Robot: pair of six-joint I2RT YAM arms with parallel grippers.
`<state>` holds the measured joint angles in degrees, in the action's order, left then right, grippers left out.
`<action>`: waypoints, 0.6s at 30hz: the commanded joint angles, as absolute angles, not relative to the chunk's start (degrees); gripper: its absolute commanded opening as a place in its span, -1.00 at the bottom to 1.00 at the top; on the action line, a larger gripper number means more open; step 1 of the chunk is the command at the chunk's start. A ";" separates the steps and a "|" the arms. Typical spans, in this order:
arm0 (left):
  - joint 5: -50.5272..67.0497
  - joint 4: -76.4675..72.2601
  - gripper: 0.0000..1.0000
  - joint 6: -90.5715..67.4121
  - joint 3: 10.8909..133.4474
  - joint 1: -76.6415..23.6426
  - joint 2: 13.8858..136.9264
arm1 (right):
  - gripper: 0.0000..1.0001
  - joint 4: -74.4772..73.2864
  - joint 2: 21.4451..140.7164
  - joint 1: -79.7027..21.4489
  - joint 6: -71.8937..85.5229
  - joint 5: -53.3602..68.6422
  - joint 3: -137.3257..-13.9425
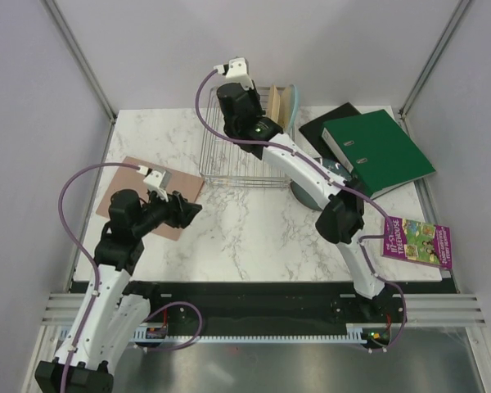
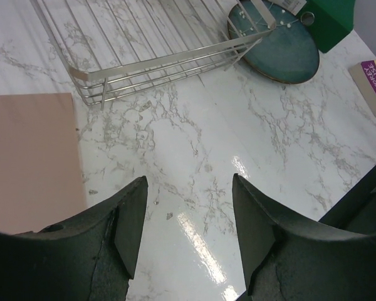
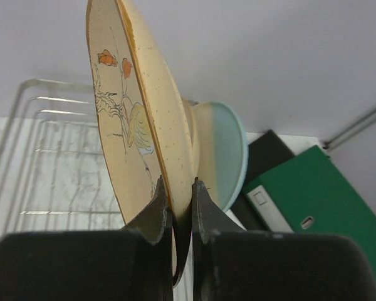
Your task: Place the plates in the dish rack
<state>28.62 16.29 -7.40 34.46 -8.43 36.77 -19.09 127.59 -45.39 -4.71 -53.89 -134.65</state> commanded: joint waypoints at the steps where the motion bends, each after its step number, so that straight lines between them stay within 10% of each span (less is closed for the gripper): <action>1: 28.92 16.17 0.27 -6.41 32.44 -8.09 35.60 | -1.00 -0.62 129.01 -45.62 -15.63 -67.75 -142.55; 18: 31.64 14.77 0.28 -6.51 27.86 -8.09 32.26 | -1.00 2.37 141.15 -41.93 -18.02 -67.95 -147.04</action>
